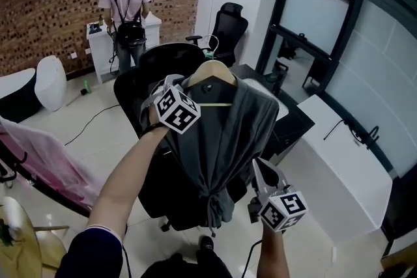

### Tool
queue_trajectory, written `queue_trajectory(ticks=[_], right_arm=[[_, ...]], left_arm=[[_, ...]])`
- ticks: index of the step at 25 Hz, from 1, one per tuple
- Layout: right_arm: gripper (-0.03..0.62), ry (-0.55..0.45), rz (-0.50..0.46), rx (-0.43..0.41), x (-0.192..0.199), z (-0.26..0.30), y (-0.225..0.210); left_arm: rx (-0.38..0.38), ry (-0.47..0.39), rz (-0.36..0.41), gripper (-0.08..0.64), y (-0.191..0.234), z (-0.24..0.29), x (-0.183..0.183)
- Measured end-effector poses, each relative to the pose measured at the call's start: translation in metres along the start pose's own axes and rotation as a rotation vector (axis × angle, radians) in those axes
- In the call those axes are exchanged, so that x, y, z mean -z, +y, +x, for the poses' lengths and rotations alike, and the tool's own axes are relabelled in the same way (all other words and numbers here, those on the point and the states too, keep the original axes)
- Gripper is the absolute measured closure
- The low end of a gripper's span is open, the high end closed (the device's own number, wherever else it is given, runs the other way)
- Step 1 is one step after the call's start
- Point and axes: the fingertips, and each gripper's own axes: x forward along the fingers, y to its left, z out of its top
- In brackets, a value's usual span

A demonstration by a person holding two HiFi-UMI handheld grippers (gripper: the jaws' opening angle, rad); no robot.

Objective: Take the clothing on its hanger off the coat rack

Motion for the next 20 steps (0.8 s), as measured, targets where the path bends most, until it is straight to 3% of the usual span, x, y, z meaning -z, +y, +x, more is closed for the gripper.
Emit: queue_trajectory(ticks=[10, 20], right_arm=[[0.591, 0.071, 0.065, -0.147, 0.032, 0.061, -0.002], [0.591, 0.144, 0.106, -0.207, 0.071, 0.085, 0.015]], left_arm=[[-0.033, 0.154, -0.006, 0.463, -0.007, 0.007, 0.089], [0.028, 0.22, -0.092, 0.477, -0.047, -0.001, 0.153]])
